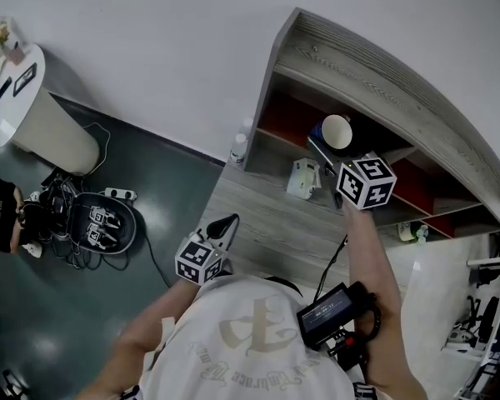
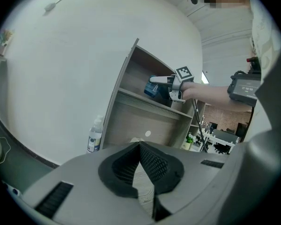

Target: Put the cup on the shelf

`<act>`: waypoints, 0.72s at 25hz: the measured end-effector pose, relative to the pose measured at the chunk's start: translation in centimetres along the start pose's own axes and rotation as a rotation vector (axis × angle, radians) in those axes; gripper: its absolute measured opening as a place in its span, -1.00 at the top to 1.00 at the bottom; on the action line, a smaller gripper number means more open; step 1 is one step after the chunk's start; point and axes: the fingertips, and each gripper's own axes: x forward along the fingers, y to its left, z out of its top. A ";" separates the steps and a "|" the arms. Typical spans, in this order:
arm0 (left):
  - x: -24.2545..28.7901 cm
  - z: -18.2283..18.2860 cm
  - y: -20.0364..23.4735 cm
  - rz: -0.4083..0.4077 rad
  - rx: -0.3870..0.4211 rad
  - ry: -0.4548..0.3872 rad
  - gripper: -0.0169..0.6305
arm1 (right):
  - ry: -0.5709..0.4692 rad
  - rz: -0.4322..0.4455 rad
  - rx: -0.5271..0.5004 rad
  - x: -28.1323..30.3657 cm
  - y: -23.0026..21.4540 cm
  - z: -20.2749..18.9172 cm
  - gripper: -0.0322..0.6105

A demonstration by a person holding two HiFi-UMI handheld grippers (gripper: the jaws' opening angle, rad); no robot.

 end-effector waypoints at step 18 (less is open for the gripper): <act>-0.7 -0.5 1.8 0.018 -0.013 0.020 0.94 | 0.063 -0.064 0.103 3.6 -2.8 -0.7 -0.38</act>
